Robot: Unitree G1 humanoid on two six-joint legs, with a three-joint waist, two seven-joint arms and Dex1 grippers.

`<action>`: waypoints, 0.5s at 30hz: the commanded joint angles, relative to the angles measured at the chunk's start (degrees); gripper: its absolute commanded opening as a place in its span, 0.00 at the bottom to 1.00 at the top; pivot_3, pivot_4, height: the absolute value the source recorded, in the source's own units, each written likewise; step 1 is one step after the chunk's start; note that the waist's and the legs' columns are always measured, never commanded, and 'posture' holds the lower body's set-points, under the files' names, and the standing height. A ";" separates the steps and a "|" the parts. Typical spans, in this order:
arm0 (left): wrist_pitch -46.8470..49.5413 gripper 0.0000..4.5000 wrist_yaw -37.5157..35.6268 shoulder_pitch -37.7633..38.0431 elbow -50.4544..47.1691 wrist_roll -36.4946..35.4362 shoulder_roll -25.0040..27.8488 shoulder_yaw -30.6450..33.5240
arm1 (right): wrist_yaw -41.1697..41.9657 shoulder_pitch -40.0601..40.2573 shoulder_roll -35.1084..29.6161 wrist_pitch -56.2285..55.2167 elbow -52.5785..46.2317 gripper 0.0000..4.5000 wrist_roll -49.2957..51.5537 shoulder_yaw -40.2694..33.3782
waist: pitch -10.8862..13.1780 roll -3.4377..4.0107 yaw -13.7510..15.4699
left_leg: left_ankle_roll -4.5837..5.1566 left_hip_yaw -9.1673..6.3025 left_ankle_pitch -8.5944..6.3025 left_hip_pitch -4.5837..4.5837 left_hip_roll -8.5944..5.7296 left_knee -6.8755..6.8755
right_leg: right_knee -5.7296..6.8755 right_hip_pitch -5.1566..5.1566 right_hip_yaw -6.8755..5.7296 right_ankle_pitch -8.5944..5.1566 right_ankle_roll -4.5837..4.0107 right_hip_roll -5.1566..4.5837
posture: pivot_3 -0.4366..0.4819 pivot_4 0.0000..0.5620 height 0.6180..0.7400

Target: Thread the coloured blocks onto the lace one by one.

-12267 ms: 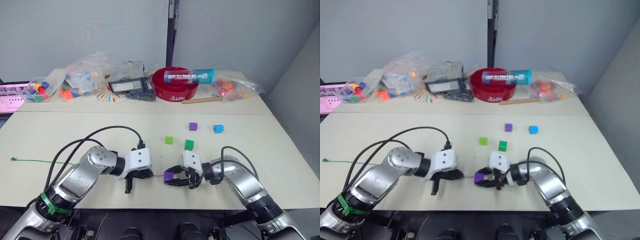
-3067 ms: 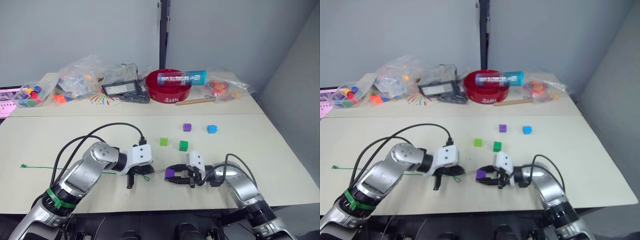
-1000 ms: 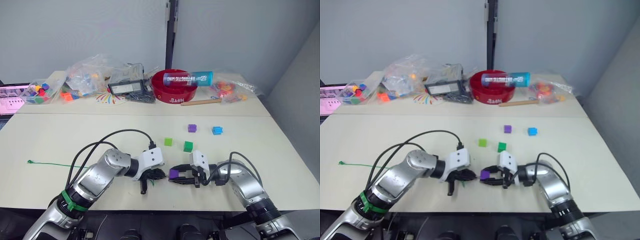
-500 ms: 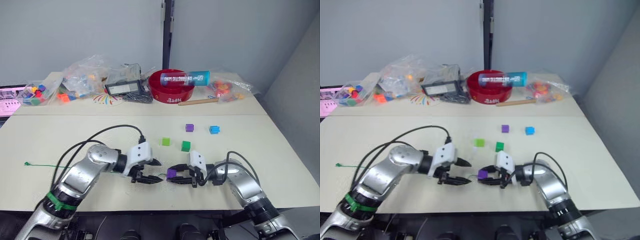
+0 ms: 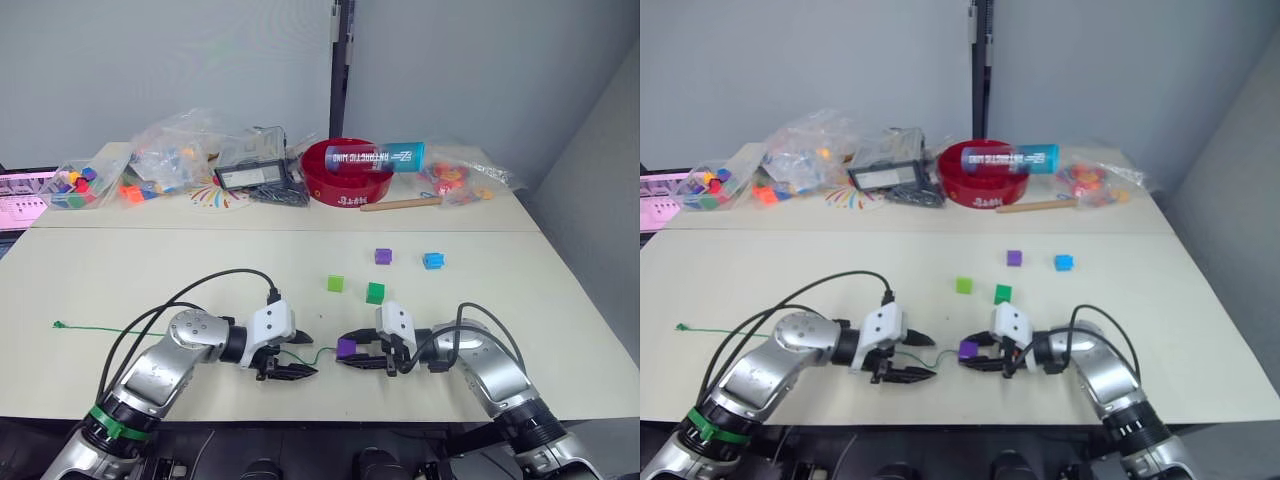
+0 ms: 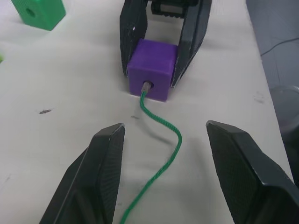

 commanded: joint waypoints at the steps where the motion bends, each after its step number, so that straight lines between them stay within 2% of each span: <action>1: 0.56 0.65 2.20 -0.52 0.49 2.45 -0.51 -1.63 | -1.13 1.54 -1.51 3.40 -0.14 0.26 -1.18 0.11 | 0.00 0.00 -0.02 | 0.00 0.00 0.00 0.00 -0.01 0.00 | -0.01 0.00 0.00 0.00 0.00 -0.01 | 0.48 0.27 0.92; 5: 0.02 0.65 3.44 -0.96 1.80 4.49 -0.70 -2.71 | -1.49 1.59 -1.72 4.11 -0.96 0.26 -1.07 0.05 | 0.00 0.00 0.10 | 0.00 0.00 0.00 0.00 -0.02 0.00 | -0.01 0.00 0.00 0.00 0.00 -0.02 | 0.48 0.27 0.92; 9: -0.32 0.40 3.07 -1.13 1.66 4.03 -0.58 -2.24 | -1.63 1.51 -1.90 4.06 -0.73 0.26 -1.14 -0.05 | 0.00 0.00 0.08 | 0.00 0.00 0.00 0.01 -0.04 0.01 | 0.00 0.01 0.00 -0.01 0.02 -0.03 | 0.48 0.27 0.92; 14: -1.00 0.01 3.36 -1.59 2.01 4.11 -0.76 -1.80 | -1.80 1.43 -1.81 3.89 -0.40 0.26 -1.22 -0.12 | 0.00 0.00 0.09 | 0.00 0.00 0.00 0.00 -0.04 0.00 | -0.01 0.01 0.00 0.00 0.01 -0.03 | 0.48 0.27 0.92; 15: -1.10 0.00 3.17 -1.65 1.89 3.98 -0.76 -1.81 | -1.82 1.41 -1.76 3.89 -0.37 0.26 -1.22 -0.10 | 0.00 0.00 0.09 | 0.00 0.00 0.00 0.00 -0.04 0.01 | -0.01 0.01 0.00 0.00 0.01 -0.03 | 0.48 0.27 0.92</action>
